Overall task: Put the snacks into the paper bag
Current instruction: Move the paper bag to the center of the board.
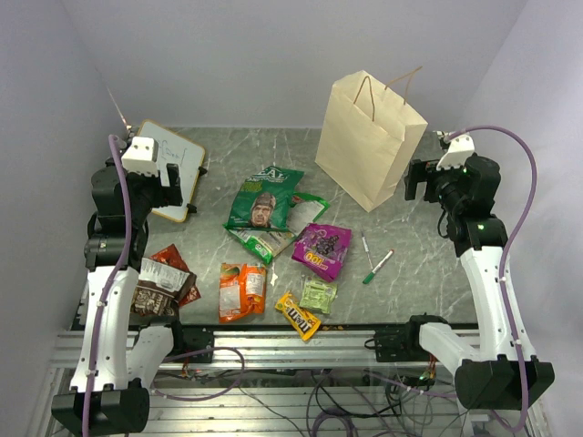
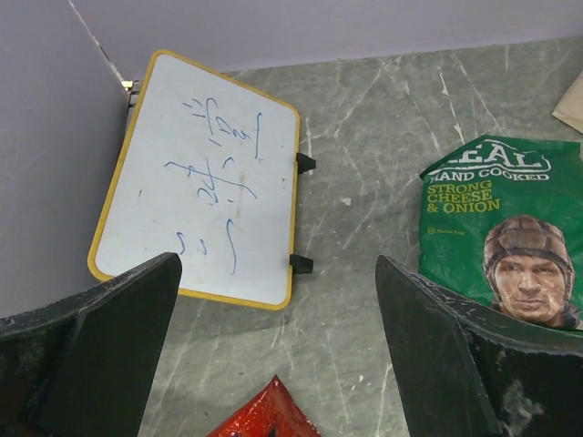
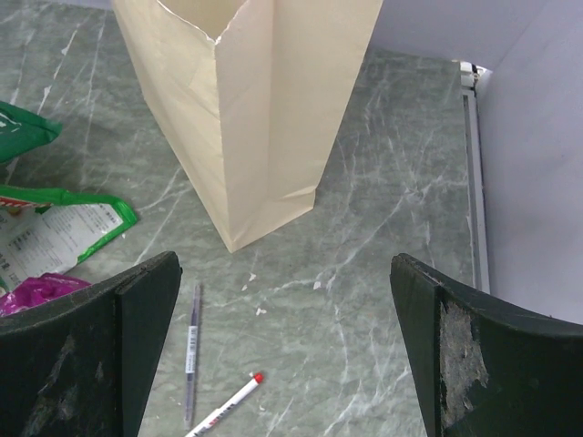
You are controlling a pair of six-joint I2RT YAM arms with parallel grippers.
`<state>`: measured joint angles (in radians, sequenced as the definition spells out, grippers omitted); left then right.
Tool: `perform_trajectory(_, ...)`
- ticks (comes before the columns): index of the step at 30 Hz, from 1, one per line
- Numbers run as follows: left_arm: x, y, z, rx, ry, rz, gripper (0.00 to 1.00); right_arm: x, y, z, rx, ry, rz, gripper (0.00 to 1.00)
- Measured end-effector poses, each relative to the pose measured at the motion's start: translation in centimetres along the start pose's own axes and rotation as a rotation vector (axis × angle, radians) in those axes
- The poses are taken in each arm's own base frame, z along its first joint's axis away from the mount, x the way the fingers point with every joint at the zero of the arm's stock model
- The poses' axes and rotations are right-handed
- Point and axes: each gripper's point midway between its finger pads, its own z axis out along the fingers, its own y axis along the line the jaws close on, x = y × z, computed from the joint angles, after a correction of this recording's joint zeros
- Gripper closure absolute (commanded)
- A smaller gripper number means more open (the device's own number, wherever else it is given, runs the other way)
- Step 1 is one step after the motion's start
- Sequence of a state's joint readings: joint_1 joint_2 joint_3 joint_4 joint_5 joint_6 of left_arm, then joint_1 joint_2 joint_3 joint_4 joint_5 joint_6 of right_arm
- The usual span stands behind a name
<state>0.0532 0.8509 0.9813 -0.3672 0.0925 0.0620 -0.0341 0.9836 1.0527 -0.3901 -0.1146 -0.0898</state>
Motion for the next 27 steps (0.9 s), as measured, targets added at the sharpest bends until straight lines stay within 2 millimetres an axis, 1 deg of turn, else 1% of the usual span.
perform_trajectory(9, 0.0, -0.7, 0.3, 0.039, -0.013, 0.012, 0.01, -0.6, 0.3, 0.3, -0.023, -0.026, -0.003, 0.0)
perform_trajectory(16, -0.1, -1.0, 0.3, 0.055, -0.019, 0.02, 0.02, -0.4, 0.1, 0.7, -0.02, -0.016, -0.027, 0.0)
perform_trajectory(21, 0.0, -1.0, 0.3, 0.055, -0.02, 0.02, 0.02, 0.1, -0.6, 1.6, 0.003, 0.023, -0.047, 0.0)
perform_trajectory(24, 0.0, -1.0, 0.3, 0.054, -0.02, 0.02, 0.02, -0.2, -1.0, 2.1, 0.019, 0.029, -0.056, 0.0)
perform_trajectory(27, 0.0, -1.0, 0.4, 0.055, -0.02, 0.021, 0.02, -1.4, -1.2, 2.0, 0.029, 0.009, -0.064, 0.0)
